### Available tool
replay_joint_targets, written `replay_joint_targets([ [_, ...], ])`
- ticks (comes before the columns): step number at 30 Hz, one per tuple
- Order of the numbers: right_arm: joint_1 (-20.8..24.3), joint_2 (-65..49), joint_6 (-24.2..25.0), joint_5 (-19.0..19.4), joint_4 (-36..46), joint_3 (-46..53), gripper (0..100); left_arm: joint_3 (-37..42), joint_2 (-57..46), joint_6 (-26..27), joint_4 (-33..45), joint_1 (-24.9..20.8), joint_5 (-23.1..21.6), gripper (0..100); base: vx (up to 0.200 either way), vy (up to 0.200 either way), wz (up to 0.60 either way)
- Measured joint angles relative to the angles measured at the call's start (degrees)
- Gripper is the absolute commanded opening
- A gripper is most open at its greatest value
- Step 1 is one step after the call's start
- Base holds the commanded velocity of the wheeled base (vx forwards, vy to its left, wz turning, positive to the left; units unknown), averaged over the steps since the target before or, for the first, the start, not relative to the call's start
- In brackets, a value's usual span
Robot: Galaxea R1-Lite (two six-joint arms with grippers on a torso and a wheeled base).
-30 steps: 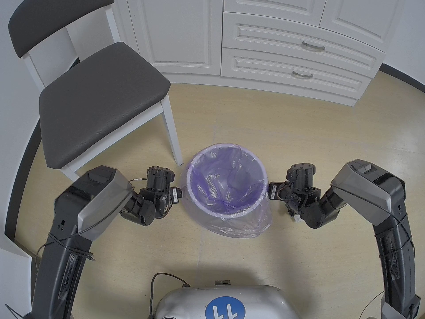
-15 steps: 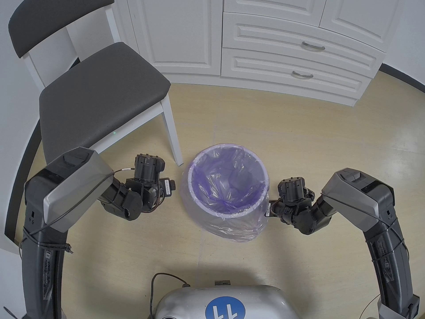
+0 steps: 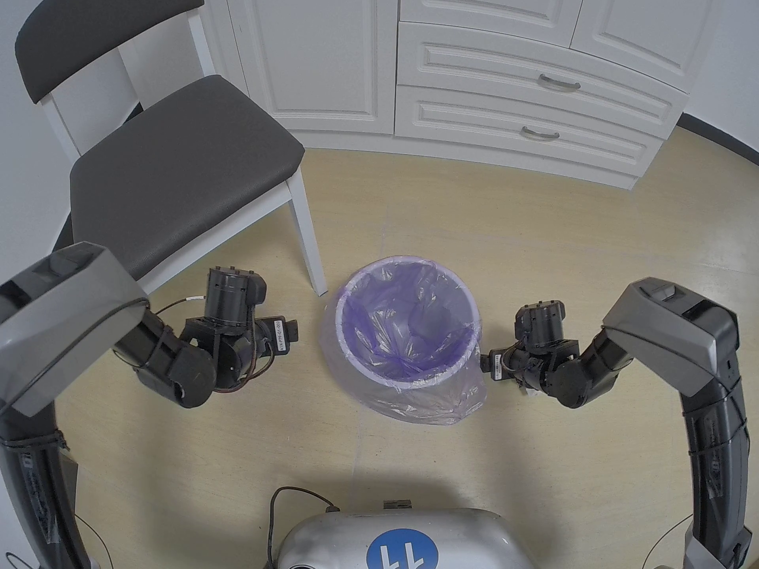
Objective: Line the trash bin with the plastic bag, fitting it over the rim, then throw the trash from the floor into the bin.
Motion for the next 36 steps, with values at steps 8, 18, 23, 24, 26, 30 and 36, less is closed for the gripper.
replay_joint_targets([
  [8, -0.74, -12.57, -2.05, -0.02, -0.33, 7.39, 100, 7.89, -10.75, 1.13, -1.16, -0.28, -1.45, 100, 0.000, 0.000, 0.00],
  [18, 3.32, -21.77, 0.09, 0.48, -6.16, 13.34, 100, 14.77, -21.28, 1.79, -1.43, -0.48, -1.67, 100, 0.000, 0.000, 0.00],
  [23, 6.99, -22.60, 3.71, 0.46, -6.64, 13.70, 0, 15.85, -24.81, 1.82, -1.40, -1.35, -1.67, 100, 0.000, 0.000, 0.00],
  [24, 7.67, -22.49, 4.41, 0.48, -6.62, 13.57, 0, 16.02, -25.39, 1.84, -1.40, -1.60, -1.67, 100, 0.000, 0.000, 0.00],
  [26, 8.83, -22.10, 6.72, 0.44, -6.68, 12.93, 0, 16.26, -26.36, 1.90, -1.40, -2.01, -1.62, 100, 0.000, 0.000, 0.00],
  [30, 11.08, -20.42, 11.67, 0.37, -7.30, 10.73, 0, 16.70, -27.66, 2.91, -1.38, -2.47, -1.49, 100, 0.000, 0.000, 0.00],
  [36, 13.85, -14.74, 16.62, -1.26, -9.44, 5.60, 0, 17.27, -28.83, 4.22, -1.40, -2.73, -1.24, 100, 0.000, 0.000, 0.00],
])
